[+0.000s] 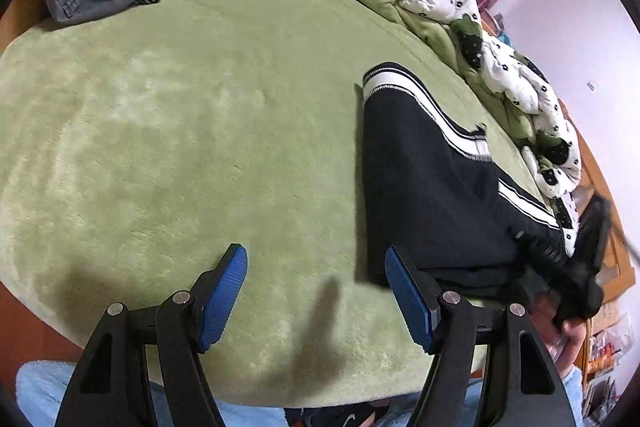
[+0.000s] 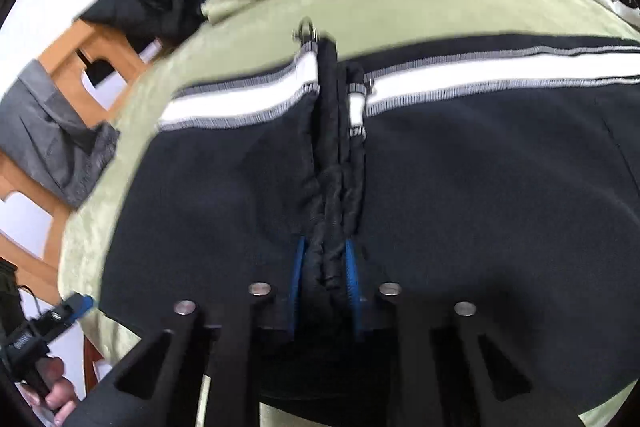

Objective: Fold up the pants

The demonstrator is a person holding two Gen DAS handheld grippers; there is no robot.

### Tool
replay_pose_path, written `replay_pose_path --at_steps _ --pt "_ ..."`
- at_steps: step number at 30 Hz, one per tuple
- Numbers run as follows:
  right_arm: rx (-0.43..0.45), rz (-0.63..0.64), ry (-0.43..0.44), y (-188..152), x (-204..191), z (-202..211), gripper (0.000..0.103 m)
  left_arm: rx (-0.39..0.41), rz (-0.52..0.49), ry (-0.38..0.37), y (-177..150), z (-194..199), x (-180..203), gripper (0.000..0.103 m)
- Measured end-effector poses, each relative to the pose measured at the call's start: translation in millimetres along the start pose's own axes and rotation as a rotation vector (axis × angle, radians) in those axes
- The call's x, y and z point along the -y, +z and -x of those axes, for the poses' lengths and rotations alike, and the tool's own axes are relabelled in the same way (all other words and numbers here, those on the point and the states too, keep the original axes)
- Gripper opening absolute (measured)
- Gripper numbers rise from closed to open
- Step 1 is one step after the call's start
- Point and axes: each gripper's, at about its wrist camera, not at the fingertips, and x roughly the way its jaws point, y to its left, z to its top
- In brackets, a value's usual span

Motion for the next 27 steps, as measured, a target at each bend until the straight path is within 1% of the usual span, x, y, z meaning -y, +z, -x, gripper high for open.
replay_pose_path --at_steps 1,3,6,8,10,12,15,17,18,19,20,21,23,24,25,27 --pt "0.031 -0.008 0.007 2.8 2.7 6.5 0.016 -0.003 -0.011 -0.004 -1.2 0.5 1.2 0.07" --pt "0.12 -0.04 0.011 11.7 13.7 31.2 0.015 0.0 -0.048 0.007 -4.3 3.0 6.8 0.07" --pt "0.226 -0.063 -0.05 19.0 36.6 68.8 0.015 0.017 -0.081 0.012 -6.0 4.9 14.4 0.07" --pt "0.214 -0.074 -0.1 16.2 56.0 72.5 0.016 0.014 -0.081 -0.008 -4.4 0.9 20.9 0.07" --pt "0.121 -0.062 -0.129 5.7 73.8 51.2 0.016 -0.007 -0.082 -0.022 -3.3 -6.1 30.4 0.07" --pt "0.079 -0.055 -0.148 -7.7 83.2 33.4 0.019 -0.018 -0.104 -0.046 -2.3 -11.2 45.9 0.07" --pt "0.128 -0.093 -0.129 -15.6 90.9 49.4 0.026 0.003 -0.16 -0.045 2.0 -13.1 68.8 0.07" --pt "0.182 -0.101 -0.123 -18.7 88.6 65.5 0.027 0.023 -0.196 -0.047 8.1 -17.5 84.5 0.07" --pt "0.208 -0.084 -0.128 -22.5 85.8 73.2 0.027 0.027 -0.215 -0.038 11.2 -23.3 93.4 0.07" --pt "0.206 -0.068 -0.14 -23.0 86.6 77.5 0.027 0.024 -0.227 -0.02 12.2 -28.6 98.4 0.07" --pt "0.183 -0.044 -0.172 -27.6 85.4 74.7 0.027 0.014 -0.237 0.009 11.9 -36.6 103.5 0.07" --pt "0.16 -0.036 -0.183 -35.2 88.6 74.7 0.027 -0.001 -0.236 0.03 10.0 -45.1 105.7 0.07" --pt "0.143 -0.022 -0.182 -45.5 96.3 75.6 0.027 -0.063 -0.225 0.046 1.7 -63.6 104.4 0.07" --pt "0.15 -0.005 -0.181 -50.2 93.9 77.3 0.029 -0.104 -0.225 0.056 -3.2 -72.8 102.9 0.07" --pt "0.15 0.008 -0.178 -51.9 91.1 78.5 0.032 -0.123 -0.231 0.063 -8.7 -78.6 100.6 0.07" --pt "0.134 0.011 -0.165 -54.2 92.5 82.1 0.033 -0.101 -0.266 0.071 -12.9 -73.6 101.5 0.07"
